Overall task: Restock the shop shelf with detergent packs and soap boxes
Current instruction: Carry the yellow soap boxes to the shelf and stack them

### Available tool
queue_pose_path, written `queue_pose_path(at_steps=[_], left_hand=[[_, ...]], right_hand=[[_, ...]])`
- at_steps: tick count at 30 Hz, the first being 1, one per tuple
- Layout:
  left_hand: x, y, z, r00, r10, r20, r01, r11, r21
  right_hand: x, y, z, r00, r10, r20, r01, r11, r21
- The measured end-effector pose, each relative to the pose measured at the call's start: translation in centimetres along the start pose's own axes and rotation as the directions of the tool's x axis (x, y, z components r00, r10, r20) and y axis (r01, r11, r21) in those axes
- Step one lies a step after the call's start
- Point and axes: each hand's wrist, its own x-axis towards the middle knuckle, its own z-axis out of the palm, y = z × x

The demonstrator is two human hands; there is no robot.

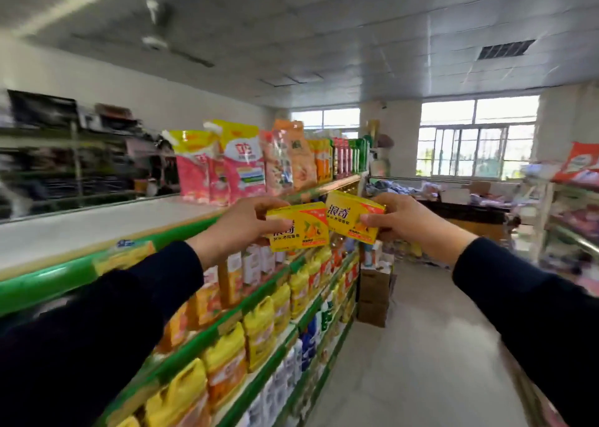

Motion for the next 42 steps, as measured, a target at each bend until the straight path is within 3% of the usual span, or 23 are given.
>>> queue_pose_path(at_steps=[6,11,15,21,27,33,36,42], left_hand=[[-10.2,-1.9,-13.2,0.956,-0.053,-0.288,0.107,0.978,0.176],[-19.9,-1.3,-23.0,0.830,-0.119,-0.544,0.283,0.932,0.228],[-25.4,-0.2,-27.1,0.745,-0.097,-0.660,0.367,0.886,0.284],[-26.7,-1.7,-27.5,0.712,0.065,-0.699,0.481,0.681,0.553],[-25.8,-4.6,-26.8,0.698,0.015,-0.716,0.626,0.473,0.620],[-26.0,-4.4,-27.7,0.691,-0.113,-0.714,0.667,0.478,0.571],[-26.1,-4.1,-27.6,0.683,-0.107,-0.722,0.680,0.453,0.577],[-26.5,-4.0,-25.2,0.596,-0.029,-0.802,0.729,0.438,0.526]], right_hand=[[2.8,-7.5,14.5,0.958,-0.171,0.229,0.144,0.981,0.132],[3.7,-14.2,26.4,0.865,-0.347,0.361,0.270,0.931,0.247],[4.0,-18.5,33.1,0.810,-0.452,0.374,0.349,0.883,0.313],[5.6,-21.2,38.9,0.746,-0.538,0.393,0.421,0.837,0.348],[7.9,-21.5,42.3,0.721,-0.535,0.440,0.362,0.833,0.418],[8.8,-22.9,45.6,0.625,-0.531,0.572,0.193,0.815,0.546],[8.2,-24.6,47.2,0.560,-0.569,0.602,0.227,0.805,0.549],[7.2,-26.4,49.4,0.424,-0.561,0.711,0.327,0.827,0.458]])
